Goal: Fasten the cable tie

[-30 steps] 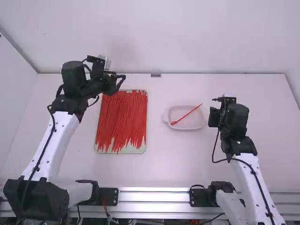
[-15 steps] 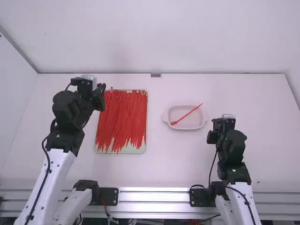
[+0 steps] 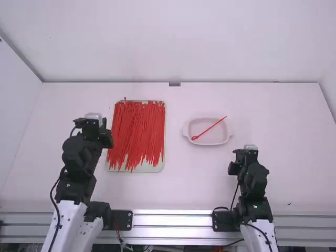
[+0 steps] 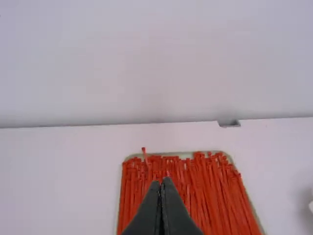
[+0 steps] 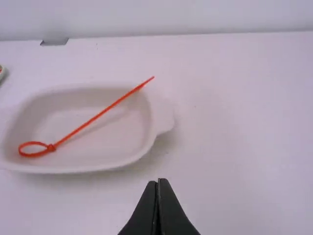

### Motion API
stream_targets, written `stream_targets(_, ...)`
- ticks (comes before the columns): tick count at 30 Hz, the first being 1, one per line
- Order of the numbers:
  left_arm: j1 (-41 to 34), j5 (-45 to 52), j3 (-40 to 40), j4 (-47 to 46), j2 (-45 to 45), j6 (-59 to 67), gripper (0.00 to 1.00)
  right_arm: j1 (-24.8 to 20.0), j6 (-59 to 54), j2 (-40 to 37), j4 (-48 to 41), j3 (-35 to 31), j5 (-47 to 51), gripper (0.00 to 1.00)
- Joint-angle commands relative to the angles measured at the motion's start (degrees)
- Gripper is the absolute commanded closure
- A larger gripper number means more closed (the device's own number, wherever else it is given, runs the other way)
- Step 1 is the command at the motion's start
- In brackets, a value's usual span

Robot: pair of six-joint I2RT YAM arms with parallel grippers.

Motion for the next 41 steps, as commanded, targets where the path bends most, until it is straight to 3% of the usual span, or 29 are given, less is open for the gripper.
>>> stream_targets(1, 0.4, -0.9, -2.7, 0.2, -3.1, 0.1, 1.00, 0.2, 0.1, -2.3, 0.2, -1.1, 0.1, 1.00)
stream_targets(24, 0.4, -0.9, -23.8, 0.2, -24.2, 0.1, 1.00, 0.2, 0.1, -18.1, 0.2, -1.1, 0.1, 1.00)
stream_targets(32, 0.4, -0.9, -29.0, 0.2, -29.4, 0.1, 1.00, 0.2, 0.1, -18.1, 0.2, -1.1, 0.1, 1.00)
stream_targets(41, 0.4, -0.9, -29.0, 0.2, -33.6, 0.1, 1.00, 0.2, 0.1, -18.1, 0.2, -1.1, 0.1, 1.00)
